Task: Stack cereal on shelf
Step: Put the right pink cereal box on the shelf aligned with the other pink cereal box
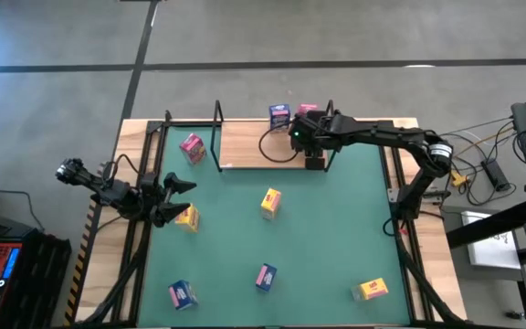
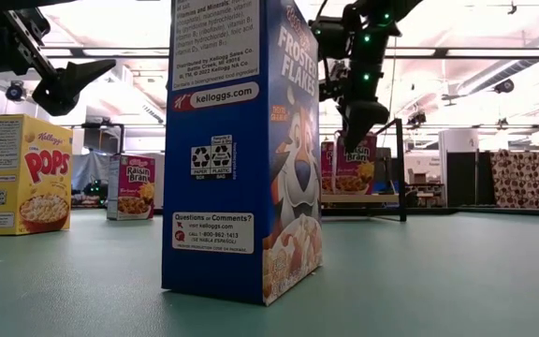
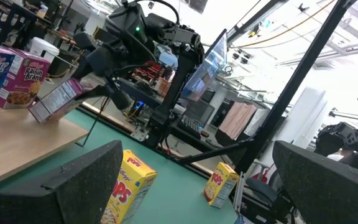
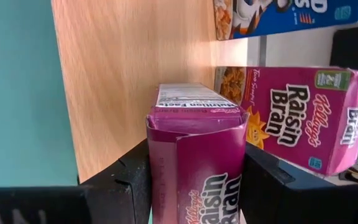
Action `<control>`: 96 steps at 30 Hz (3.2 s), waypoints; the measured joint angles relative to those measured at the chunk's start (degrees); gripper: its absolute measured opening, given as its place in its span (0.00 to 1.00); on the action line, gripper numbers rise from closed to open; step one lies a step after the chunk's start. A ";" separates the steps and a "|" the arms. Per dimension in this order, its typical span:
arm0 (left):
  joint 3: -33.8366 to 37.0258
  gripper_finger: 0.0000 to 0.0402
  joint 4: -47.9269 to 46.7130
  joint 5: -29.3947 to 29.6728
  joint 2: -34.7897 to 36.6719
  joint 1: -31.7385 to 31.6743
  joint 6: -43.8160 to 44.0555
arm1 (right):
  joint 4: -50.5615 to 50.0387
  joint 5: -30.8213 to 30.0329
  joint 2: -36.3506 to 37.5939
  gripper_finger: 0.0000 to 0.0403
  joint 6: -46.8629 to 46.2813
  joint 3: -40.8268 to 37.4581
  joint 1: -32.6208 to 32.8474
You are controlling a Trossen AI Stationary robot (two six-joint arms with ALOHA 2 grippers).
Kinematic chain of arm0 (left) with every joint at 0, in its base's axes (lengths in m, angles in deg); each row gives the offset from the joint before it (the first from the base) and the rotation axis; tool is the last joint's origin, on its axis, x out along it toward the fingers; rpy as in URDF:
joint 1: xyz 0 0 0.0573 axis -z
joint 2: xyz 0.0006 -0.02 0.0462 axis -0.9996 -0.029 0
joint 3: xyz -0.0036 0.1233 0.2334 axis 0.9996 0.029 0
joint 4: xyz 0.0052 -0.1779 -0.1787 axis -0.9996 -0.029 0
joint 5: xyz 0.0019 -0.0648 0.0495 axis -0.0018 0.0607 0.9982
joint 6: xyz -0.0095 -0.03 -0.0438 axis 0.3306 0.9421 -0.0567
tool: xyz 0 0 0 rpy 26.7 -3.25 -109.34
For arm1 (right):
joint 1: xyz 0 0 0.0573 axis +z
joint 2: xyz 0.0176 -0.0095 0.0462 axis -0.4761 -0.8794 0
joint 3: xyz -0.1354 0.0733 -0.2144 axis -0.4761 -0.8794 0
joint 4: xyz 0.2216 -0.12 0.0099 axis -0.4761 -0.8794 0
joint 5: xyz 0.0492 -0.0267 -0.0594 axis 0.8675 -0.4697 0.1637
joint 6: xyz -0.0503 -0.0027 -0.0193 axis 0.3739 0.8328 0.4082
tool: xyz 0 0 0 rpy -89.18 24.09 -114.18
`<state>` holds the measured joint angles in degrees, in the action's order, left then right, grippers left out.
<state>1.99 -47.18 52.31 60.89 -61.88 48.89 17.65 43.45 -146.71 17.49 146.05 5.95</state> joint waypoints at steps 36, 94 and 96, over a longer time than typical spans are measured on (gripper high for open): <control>0.00 0.99 -0.02 -0.02 0.00 0.02 0.00 | -0.80 19.62 0.98 0.42 -3.05 3.82 -7.85; 0.02 0.99 -0.01 0.00 0.00 0.01 0.00 | 2.49 15.14 -3.37 0.54 4.35 6.10 -11.17; 0.02 0.99 0.00 0.01 0.00 0.02 0.00 | 2.48 15.21 -3.36 0.54 4.40 6.11 -11.16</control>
<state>2.01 -47.19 52.32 60.89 -61.86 48.89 20.13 58.66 -150.07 21.89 152.16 -5.20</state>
